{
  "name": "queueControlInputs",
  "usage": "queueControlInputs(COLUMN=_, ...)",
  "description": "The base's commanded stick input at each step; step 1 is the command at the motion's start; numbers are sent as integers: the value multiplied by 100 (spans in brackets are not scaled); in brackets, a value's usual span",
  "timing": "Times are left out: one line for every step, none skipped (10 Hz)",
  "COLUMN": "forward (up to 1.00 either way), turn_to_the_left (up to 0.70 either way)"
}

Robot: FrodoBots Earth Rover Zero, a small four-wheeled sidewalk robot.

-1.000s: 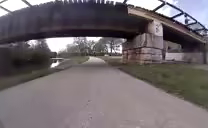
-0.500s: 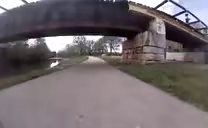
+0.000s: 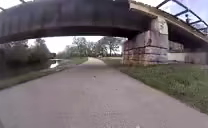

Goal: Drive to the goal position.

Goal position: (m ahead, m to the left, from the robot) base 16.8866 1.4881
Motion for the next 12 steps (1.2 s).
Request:
queueControlInputs(forward=100, turn_to_the_left=0)
queueControlInputs(forward=100, turn_to_the_left=0)
queueControlInputs(forward=100, turn_to_the_left=0)
queueControlInputs(forward=100, turn_to_the_left=0)
queueControlInputs(forward=100, turn_to_the_left=0)
queueControlInputs(forward=100, turn_to_the_left=0)
queueControlInputs(forward=100, turn_to_the_left=8)
queueControlInputs(forward=100, turn_to_the_left=37)
queueControlInputs(forward=100, turn_to_the_left=18)
queueControlInputs(forward=100, turn_to_the_left=3)
queueControlInputs(forward=100, turn_to_the_left=6)
queueControlInputs(forward=100, turn_to_the_left=34)
